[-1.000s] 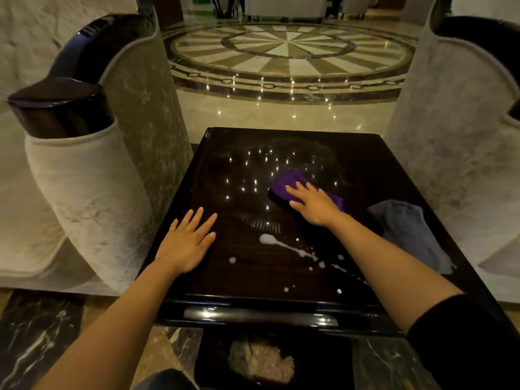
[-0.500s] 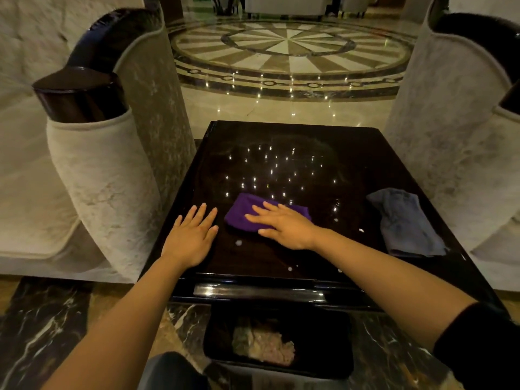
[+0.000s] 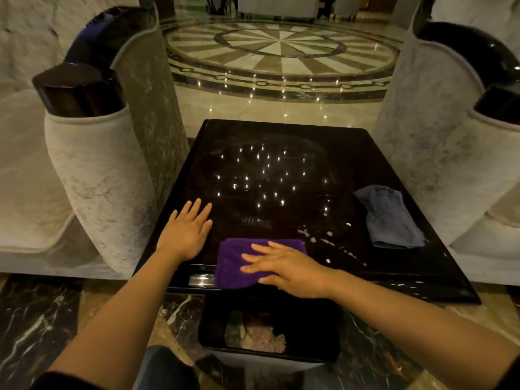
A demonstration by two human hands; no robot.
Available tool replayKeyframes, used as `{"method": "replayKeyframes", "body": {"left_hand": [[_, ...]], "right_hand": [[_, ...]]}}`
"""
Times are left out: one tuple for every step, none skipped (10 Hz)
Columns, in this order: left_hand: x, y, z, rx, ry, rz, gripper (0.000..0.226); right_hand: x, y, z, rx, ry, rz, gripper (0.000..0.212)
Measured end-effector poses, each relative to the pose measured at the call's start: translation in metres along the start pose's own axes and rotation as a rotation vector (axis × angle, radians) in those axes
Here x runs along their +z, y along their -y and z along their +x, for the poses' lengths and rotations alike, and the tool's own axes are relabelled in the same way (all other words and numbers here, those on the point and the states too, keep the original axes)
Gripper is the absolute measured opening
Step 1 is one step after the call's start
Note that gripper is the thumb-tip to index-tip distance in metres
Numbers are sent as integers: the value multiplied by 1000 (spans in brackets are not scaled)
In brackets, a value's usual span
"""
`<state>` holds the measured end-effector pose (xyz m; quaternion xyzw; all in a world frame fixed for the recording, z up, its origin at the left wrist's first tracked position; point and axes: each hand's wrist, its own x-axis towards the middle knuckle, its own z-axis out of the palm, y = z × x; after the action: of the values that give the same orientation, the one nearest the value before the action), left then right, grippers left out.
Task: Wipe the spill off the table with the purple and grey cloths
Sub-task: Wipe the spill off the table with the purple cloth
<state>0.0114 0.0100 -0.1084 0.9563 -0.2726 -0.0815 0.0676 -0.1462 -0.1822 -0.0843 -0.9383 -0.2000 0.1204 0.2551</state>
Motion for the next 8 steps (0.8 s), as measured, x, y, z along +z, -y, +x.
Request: {"method": "replayKeyframes", "body": {"left_hand": [[0,0,0,-2,-4,5,52],[1,1,1,-2,-6,3,52],[1,1,2,-3,-10,2,51],[1,2,3,5,-1,-5,51],[1,2,3,6,-3,-6,51],[1,1,3,-1,-8,-1,51],[1,1,3,-1,-4,5,51],[0,1,3,-1,-4,8,51]], "right_hand": [[6,9,-13,-11,21,7,39],[3,15,-22,5,20,87,37],[0,20,-27,40,-15,205,36],[-17,24,-34,124,-154,400,35],[-39,22,-39,158,-325,569,36],[-71,9,-47,189,-508,645,29],[-103,-13,-46,235,-624,585,28],[-121,-36,-43,303,-691,466,31]]}}
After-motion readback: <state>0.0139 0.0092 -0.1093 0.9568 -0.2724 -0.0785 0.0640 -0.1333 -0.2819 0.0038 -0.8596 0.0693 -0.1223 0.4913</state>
